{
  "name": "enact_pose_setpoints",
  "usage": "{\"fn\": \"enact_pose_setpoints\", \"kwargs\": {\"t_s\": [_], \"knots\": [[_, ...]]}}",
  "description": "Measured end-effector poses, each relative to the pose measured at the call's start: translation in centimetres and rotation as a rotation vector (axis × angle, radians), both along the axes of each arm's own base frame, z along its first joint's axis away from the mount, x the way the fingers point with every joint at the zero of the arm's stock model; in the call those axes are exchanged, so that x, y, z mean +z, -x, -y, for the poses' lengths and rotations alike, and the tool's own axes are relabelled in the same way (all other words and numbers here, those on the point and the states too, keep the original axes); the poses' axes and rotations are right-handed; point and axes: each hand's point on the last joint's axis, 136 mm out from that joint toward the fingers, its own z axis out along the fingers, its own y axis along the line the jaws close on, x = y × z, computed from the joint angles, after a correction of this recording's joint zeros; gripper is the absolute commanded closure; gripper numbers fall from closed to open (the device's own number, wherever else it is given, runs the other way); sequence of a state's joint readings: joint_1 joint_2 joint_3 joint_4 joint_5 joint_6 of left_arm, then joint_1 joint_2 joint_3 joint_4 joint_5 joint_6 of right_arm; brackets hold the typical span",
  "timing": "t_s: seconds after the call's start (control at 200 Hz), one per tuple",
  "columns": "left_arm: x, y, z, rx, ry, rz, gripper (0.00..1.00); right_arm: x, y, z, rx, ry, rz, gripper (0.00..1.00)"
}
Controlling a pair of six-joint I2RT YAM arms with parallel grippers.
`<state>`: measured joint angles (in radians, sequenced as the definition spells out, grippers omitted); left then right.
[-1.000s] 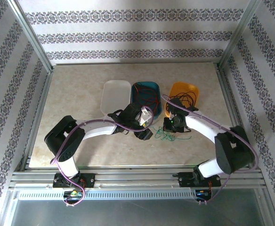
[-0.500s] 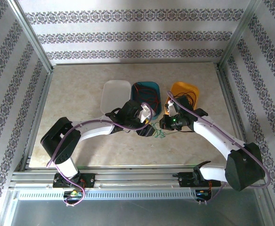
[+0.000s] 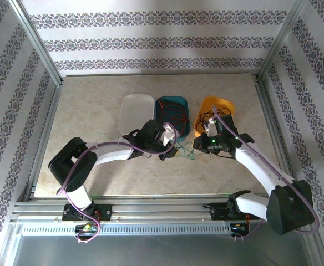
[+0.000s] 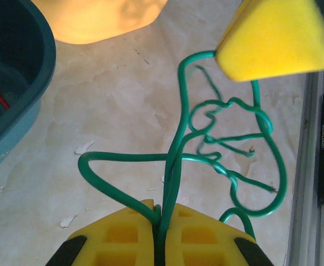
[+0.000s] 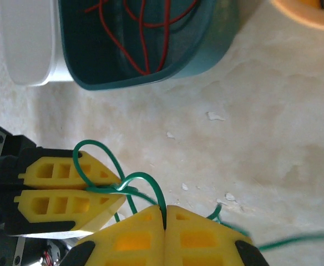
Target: Untangle the cables
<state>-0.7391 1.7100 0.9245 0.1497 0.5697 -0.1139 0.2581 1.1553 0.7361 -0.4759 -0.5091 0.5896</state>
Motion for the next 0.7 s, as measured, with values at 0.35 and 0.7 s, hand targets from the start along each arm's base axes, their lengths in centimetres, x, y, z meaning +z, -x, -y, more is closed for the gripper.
{"fn": "enact_pose_setpoints", "kwargs": {"t_s": [0.35,0.7], "knots": [[-2.4,2.5,-2.4,0.002,-0.061,-0.070,1.00,-2.3,0.0,6.1,-0.210,0.264,-0.036,1.00],[-0.6,2.8,-3.5,0.013,-0.065,-0.032,1.00,-4.6,1.3,10.4,-0.367,0.453,-0.127,1.00]]}}
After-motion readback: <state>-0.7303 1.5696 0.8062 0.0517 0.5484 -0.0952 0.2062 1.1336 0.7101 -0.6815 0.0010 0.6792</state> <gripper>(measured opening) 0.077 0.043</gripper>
